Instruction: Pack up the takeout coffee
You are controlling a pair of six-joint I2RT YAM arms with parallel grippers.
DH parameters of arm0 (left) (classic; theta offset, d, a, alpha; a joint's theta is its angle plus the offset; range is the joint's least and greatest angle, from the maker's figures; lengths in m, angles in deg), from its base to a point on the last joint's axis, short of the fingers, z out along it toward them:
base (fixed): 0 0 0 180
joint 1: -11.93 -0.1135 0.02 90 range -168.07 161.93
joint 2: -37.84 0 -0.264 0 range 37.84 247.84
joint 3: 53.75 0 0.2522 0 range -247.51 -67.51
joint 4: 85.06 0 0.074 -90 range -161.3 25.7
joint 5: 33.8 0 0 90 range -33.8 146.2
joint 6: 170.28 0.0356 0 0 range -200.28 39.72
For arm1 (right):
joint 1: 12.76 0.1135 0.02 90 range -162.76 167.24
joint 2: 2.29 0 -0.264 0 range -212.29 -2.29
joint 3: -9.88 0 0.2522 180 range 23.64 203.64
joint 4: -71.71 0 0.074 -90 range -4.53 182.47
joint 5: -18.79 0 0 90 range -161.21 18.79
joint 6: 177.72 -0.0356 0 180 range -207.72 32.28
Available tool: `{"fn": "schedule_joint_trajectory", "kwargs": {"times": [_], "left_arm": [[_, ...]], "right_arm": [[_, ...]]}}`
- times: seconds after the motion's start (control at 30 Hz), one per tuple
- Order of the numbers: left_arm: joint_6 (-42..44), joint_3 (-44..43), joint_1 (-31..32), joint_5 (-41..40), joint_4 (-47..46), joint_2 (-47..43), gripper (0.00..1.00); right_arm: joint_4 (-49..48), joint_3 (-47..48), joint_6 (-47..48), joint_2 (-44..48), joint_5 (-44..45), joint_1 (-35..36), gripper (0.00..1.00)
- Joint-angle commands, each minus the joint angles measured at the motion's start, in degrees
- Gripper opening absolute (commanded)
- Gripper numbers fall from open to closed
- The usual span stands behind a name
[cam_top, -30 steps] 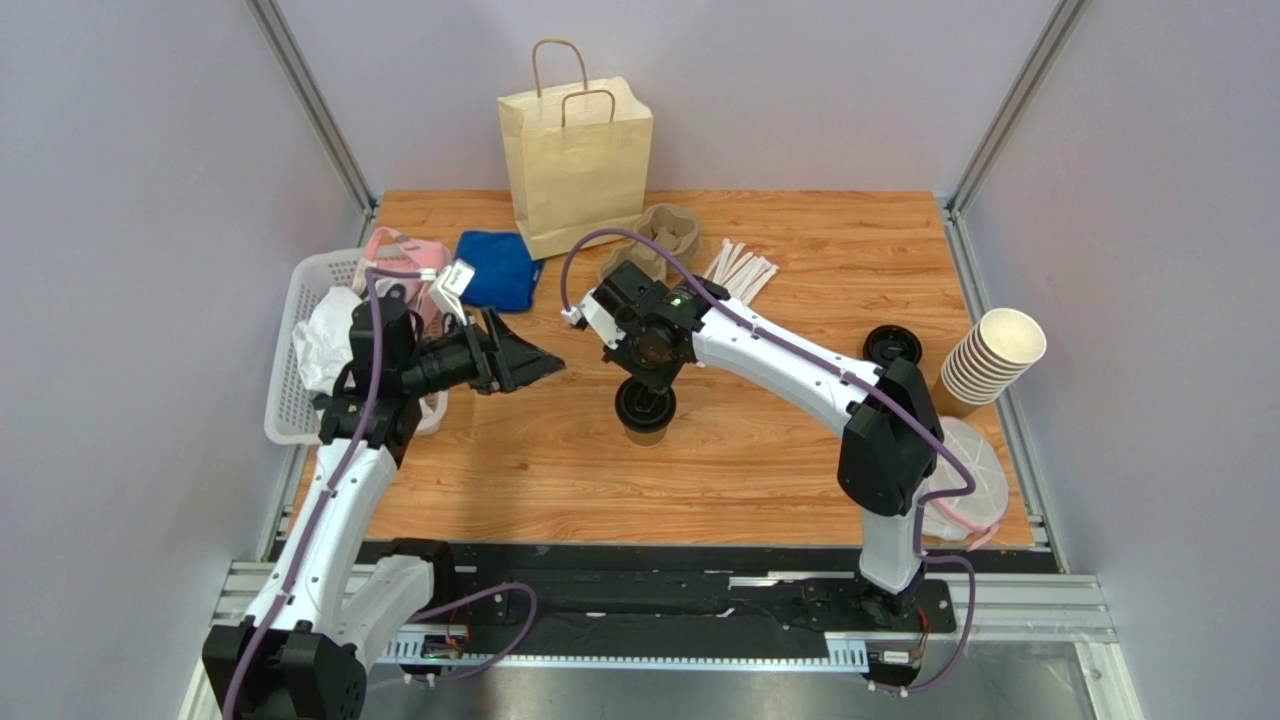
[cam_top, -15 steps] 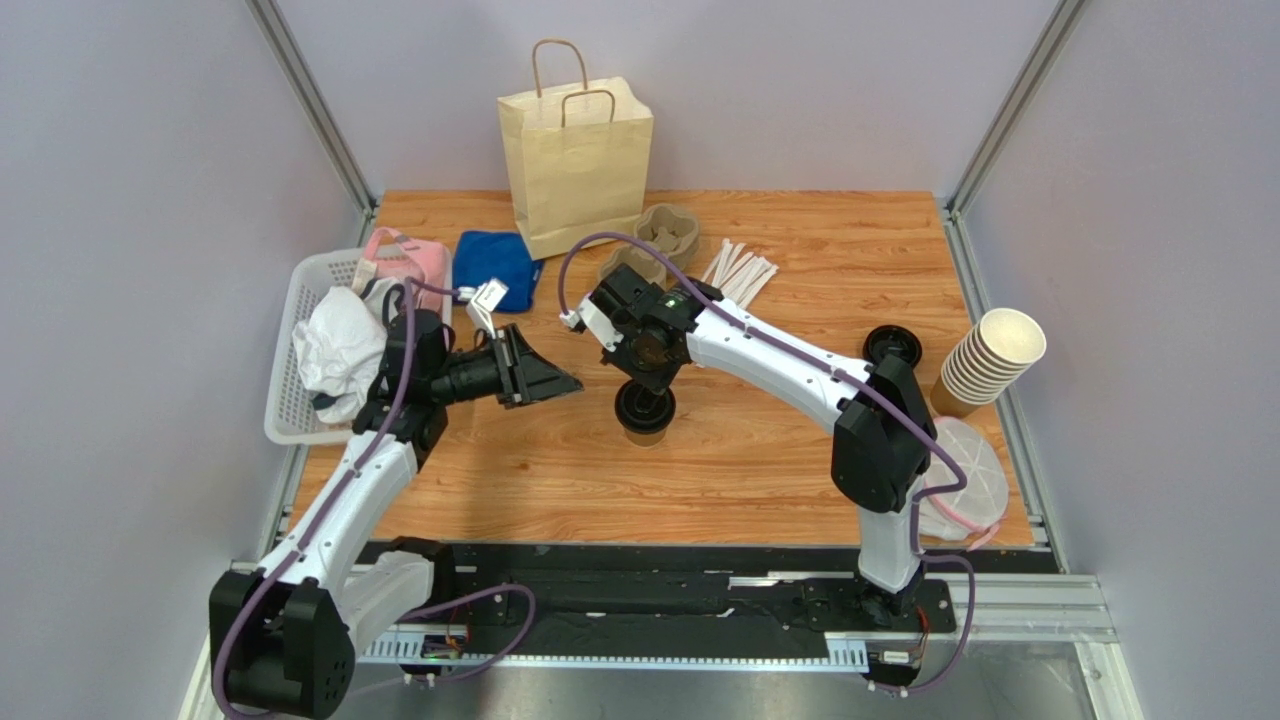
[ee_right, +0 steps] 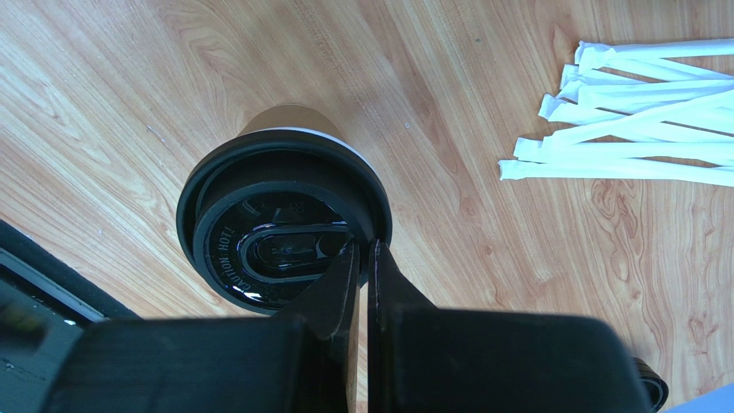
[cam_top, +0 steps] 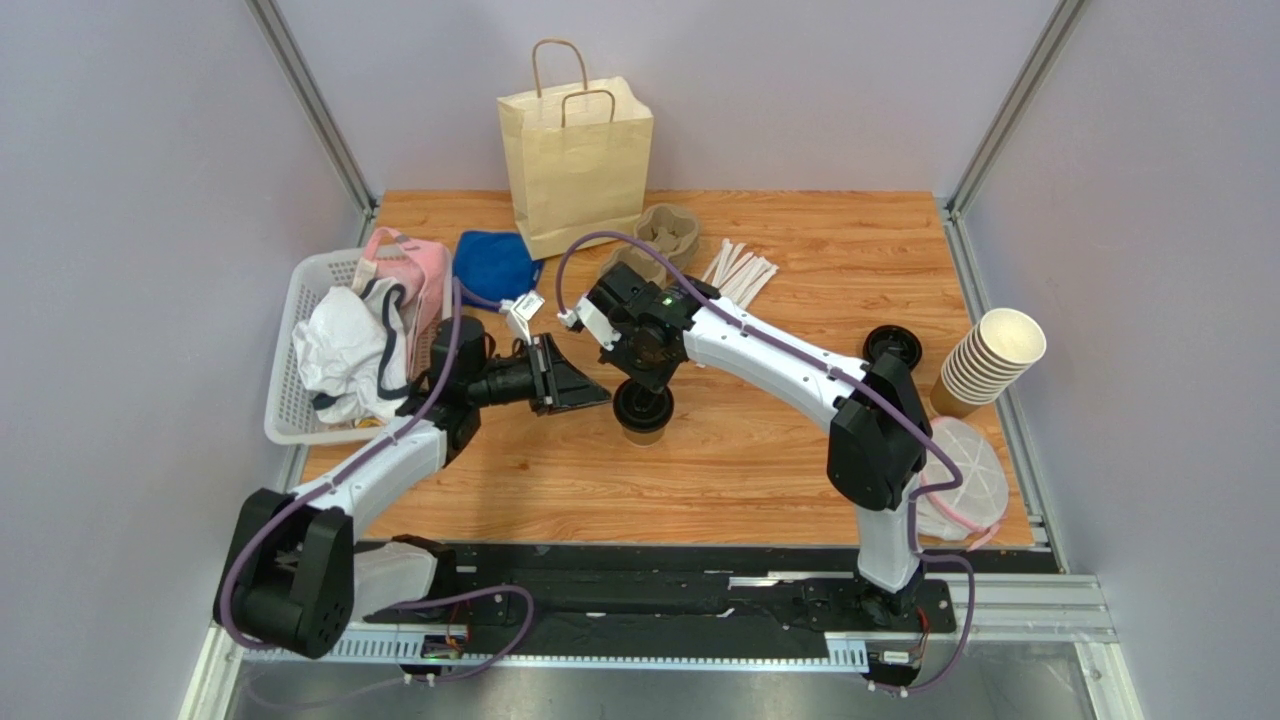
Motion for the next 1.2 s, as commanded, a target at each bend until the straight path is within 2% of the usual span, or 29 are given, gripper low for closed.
{"fn": "schedule_joint_trajectory", "kwargs": {"times": [0.0,0.2,0.7,1.17], "left_arm": [[-5.73,2.24,1.42,-0.81,-13.72,3.44,0.28],[-8.82,3.56,2.99,-2.65,-24.19,8.8,0.28],[-8.38,-1.27,4.14,-2.57,-27.45,24.53,0.22],[-10.49,-1.54,6.87,-3.62,-27.81,25.24,0.19]], "right_arm": [[0.06,1.11,0.19,-1.63,-0.86,0.21,0.0],[0.32,1.29,-0.07,-1.81,-1.04,0.3,0.0],[0.85,1.55,-0.42,-2.33,-2.0,0.3,0.0],[0.68,1.46,-0.86,-3.21,-1.83,0.12,0.0]]}}
